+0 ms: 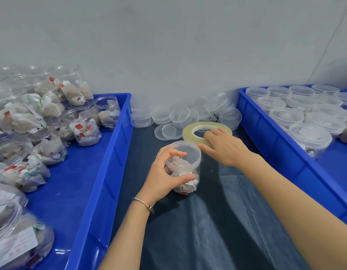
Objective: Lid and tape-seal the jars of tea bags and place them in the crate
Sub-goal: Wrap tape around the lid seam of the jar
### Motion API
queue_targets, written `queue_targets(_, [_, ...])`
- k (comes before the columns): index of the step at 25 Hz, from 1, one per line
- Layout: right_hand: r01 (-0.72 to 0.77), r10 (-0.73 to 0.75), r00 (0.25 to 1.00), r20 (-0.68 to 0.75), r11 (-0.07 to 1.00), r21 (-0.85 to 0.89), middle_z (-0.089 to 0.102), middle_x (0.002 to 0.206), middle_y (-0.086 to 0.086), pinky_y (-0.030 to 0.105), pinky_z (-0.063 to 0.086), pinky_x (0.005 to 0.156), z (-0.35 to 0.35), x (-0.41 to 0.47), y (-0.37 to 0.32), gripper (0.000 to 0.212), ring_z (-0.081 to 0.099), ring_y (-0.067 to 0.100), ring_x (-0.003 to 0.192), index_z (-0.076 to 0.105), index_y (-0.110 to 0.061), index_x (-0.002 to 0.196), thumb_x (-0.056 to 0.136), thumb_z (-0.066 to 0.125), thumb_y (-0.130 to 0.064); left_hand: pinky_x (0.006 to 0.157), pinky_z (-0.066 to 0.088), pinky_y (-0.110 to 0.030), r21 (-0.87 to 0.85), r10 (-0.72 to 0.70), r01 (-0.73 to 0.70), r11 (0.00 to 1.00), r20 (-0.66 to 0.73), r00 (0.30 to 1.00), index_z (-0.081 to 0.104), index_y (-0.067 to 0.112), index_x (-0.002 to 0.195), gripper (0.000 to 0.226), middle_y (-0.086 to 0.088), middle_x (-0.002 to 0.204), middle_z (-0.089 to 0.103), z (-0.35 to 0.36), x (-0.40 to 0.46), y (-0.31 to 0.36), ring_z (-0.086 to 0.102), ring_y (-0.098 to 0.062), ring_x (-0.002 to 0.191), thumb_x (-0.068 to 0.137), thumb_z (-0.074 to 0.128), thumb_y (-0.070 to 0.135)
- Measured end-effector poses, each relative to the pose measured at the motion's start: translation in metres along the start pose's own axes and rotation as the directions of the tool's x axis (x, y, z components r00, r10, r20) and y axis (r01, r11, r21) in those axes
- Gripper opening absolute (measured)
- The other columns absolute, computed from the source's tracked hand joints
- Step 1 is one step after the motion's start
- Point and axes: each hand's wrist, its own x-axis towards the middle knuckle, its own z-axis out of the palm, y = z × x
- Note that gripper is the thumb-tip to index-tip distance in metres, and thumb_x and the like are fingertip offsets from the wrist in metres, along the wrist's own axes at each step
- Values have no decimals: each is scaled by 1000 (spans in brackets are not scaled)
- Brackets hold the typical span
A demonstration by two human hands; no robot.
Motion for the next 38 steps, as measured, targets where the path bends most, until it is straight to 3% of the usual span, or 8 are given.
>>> queue_targets(5, [27, -50, 991, 126, 984, 178, 43, 92, -2, 44, 43, 83, -5, -15, 4, 33, 36, 18, 94, 43, -10, 88, 93, 32, -41, 92, 44, -12, 173, -158, 126, 977, 182, 970, 29, 41, 124, 93, 19, 121, 48, -19, 7, 12, 49, 13, 108, 58, 91, 16])
queue_targets(9, [26, -41, 988, 148, 995, 101, 38, 95, -2, 36, 35, 73, -10, -27, 7, 18, 32, 17, 94, 38, -17, 87, 95, 34, -32, 82, 43, -6, 374, -127, 114, 920, 10, 992, 43, 39, 133, 91, 10, 113, 36, -18, 0, 26, 49, 2, 102, 58, 90, 21])
queue_targets(13, [88, -92, 985, 144, 996, 35, 42, 110, -6, 43, 42, 85, -18, -34, 12, 34, 33, 13, 109, 46, -18, 114, 97, 37, -47, 86, 38, -12, 398, -191, 185, 898, -24, 981, 33, 35, 139, 87, 9, 127, 29, 4, -10, 37, 44, 11, 104, 67, 82, 37])
queue_targets(16, [106, -110, 991, 74, 993, 48, 46, 105, -10, 43, 45, 83, -21, -41, 9, 44, 39, 12, 107, 49, -23, 116, 91, 38, -57, 101, 40, -31, 390, -223, 300, 871, -230, 947, 32, 30, 138, 98, 3, 129, 24, 35, -2, 41, 41, -15, 119, 57, 80, 58])
queue_targets(19, [78, -79, 997, 0, 995, -69, 48, 97, -12, 36, 43, 71, -22, -47, 10, 49, 38, 9, 93, 51, -27, 110, 86, 35, -66, 87, 39, -22, 372, -135, 261, 891, -332, 933, 40, 22, 135, 86, 3, 124, 35, 40, 5, 40, 49, -6, 100, 64, 81, 50])
queue_targets(30, [63, -78, 997, -24, 924, -377, 41, 88, -13, 28, 34, 70, -49, -65, 50, 53, 32, 6, 85, 42, -24, 88, 75, 7, -62, 89, 36, -14, 349, -112, 130, 928, -70, 991, 41, 27, 136, 87, 16, 126, 44, 1, 3, 31, 49, 2, 111, 62, 85, 44])
queue_targets(35, [-15, 7, 999, -40, 982, -187, 40, 92, -9, 25, 26, 50, -32, -47, 46, 35, 33, 10, 88, 40, -19, 89, 91, 29, -53, 80, 34, 4, 331, -133, 113, 937, 39, 990, 42, 31, 134, 86, 23, 124, 44, 1, 1, 32, 44, 19, 108, 62, 87, 38])
queue_targets(38, [-6, 3, 1000, -25, 993, -119, 42, 96, -8, 25, 24, 50, -23, -32, 36, 34, 34, 11, 90, 42, -18, 90, 93, 32, -51, 90, 37, -5, 326, -168, 121, 938, 121, 978, 40, 30, 135, 86, 21, 129, 44, -5, 3, 37, 46, 9, 116, 63, 87, 35])
